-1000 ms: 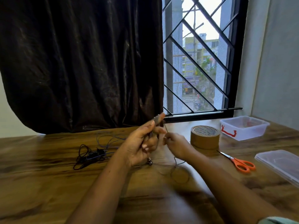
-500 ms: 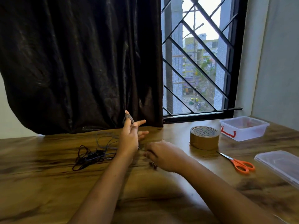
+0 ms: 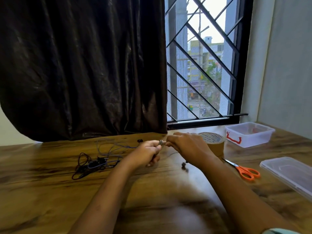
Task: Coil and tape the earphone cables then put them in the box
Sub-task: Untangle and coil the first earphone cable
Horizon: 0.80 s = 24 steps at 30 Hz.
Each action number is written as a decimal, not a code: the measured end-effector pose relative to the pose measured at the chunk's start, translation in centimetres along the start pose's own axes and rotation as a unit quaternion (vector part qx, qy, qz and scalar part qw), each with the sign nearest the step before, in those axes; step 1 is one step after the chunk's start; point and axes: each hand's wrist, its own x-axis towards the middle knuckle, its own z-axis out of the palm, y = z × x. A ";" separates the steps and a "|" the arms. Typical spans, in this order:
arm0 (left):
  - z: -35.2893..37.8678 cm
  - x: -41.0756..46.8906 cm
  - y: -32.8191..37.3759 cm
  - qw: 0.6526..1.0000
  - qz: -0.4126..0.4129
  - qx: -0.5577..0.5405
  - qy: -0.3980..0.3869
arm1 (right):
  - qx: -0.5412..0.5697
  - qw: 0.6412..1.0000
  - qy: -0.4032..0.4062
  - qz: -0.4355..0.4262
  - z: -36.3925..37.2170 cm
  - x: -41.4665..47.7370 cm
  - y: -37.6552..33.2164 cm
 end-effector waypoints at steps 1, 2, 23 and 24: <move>-0.1 -0.3 0.2 1.000 -0.010 -0.011 -0.019 | 0.002 1.000 0.006 0.009 0.0 -0.1 0.2; -0.2 -0.6 0.4 0.999 -0.019 -0.028 -0.032 | 0.006 1.000 0.012 0.020 -0.1 -0.1 0.5; -1.3 -1.5 1.8 0.834 0.139 -0.518 0.132 | 0.073 0.997 -0.027 0.022 3.2 0.5 -1.2; -1.4 -1.4 1.8 0.822 0.145 -0.527 0.160 | 0.091 0.995 -0.030 0.014 3.1 0.5 -1.4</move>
